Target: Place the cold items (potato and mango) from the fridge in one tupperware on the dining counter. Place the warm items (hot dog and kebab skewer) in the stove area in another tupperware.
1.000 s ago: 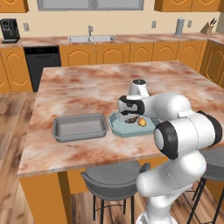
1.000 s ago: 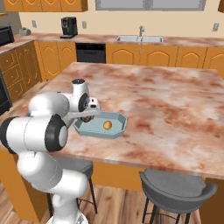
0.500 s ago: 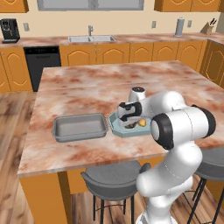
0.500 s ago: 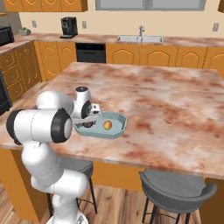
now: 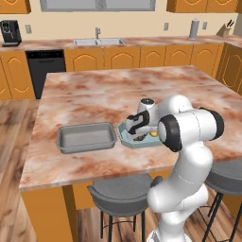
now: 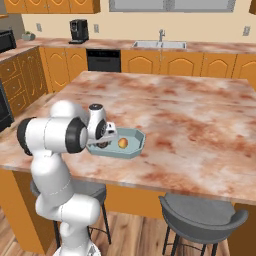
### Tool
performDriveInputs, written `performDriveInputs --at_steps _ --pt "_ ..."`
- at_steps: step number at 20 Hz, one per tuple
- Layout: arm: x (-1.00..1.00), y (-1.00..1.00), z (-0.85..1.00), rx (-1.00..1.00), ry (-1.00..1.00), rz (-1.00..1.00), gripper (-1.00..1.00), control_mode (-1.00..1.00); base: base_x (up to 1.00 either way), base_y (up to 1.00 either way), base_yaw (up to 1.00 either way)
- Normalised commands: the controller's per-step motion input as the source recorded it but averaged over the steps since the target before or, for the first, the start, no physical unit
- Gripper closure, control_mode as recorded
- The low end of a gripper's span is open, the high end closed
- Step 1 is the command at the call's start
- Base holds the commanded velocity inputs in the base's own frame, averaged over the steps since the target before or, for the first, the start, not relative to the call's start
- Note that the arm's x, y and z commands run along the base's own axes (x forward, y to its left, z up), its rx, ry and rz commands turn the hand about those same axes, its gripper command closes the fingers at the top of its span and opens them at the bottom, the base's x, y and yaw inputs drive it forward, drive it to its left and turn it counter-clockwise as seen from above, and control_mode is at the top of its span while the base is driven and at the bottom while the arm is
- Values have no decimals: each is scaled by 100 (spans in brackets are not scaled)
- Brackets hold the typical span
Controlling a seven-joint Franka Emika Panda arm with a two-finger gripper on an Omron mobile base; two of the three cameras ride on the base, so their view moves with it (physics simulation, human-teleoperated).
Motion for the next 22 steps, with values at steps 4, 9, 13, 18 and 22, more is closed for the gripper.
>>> performDriveInputs --at_steps 4,9,13,18,22 --pt "7 0 -23 0 -6 0 -100 -100 0 0 0" --pt "4 0 -7 0 -7 0 -100 -100 0 0 0" --pt "0 0 20 0 -5 0 -100 -100 0 0 0" --pt "-2 0 47 0 -2 0 -100 -100 0 0 0" --pt "-22 1 68 0 -4 0 -100 -100 0 0 0"
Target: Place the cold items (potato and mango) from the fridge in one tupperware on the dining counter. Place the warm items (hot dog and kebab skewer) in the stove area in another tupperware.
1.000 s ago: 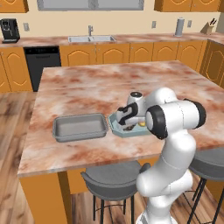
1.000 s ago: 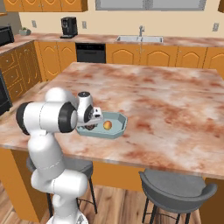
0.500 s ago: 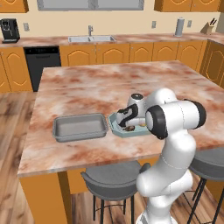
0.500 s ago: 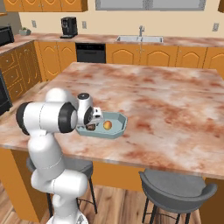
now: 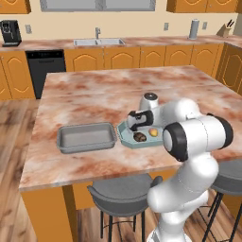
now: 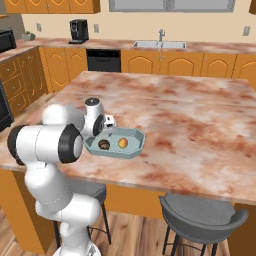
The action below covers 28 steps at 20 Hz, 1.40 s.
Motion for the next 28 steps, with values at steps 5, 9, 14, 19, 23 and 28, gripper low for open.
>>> performDriveInputs --at_steps 5,9,14,19,23,28 --pt "-70 11 65 0 -7 0 -100 -100 0 0 0" --pt "-88 24 62 0 -1 0 -100 -100 0 0 0" --pt "-97 17 60 0 -1 0 -100 -100 0 0 0" --pt "-99 16 61 0 0 0 -100 -100 0 0 0" --pt "-99 14 56 0 0 0 -100 -100 0 0 0" --pt "-100 -5 24 2 -15 -8 -100 -100 0 0 0"
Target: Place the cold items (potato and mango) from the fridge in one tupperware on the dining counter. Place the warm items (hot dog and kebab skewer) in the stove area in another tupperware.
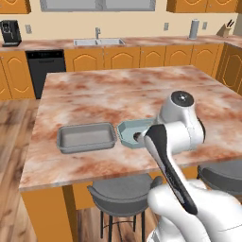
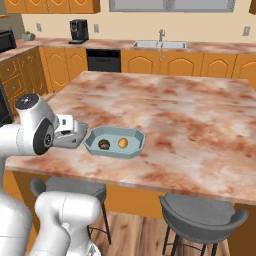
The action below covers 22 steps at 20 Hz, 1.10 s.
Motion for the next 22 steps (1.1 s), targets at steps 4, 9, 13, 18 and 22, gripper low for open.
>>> performDriveInputs --at_steps 4,9,13,18,22 --pt "-100 -22 10 3 -25 -18 -100 -100 0 0 0" --pt "-95 -23 20 3 -14 -12 -100 -100 0 0 0" --pt "-50 -18 10 2 0 -8 -100 -100 0 0 0" --pt "-3 -6 -5 0 0 -3 -100 -100 0 0 0" --pt "-10 0 -5 0 -1 0 -100 100 -19 25 1"
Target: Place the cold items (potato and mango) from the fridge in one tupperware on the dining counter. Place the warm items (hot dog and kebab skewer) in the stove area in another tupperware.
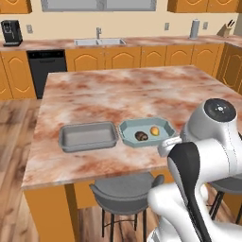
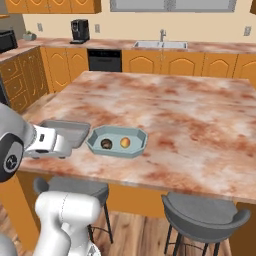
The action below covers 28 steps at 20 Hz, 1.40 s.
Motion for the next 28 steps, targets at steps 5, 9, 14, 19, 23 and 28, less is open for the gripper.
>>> performDriveInputs --at_steps 5,9,14,19,23,28 --pt "0 0 0 0 0 0 -100 100 -43 96 37" --pt "0 0 0 0 0 0 -100 100 -17 88 69" --pt "0 0 0 0 0 0 -100 100 -1 78 69" --pt "0 0 0 0 0 0 -100 100 37 72 50" --pt "0 0 0 0 0 0 -100 100 78 67 36" --pt "0 0 0 0 0 0 -100 100 100 58 16"
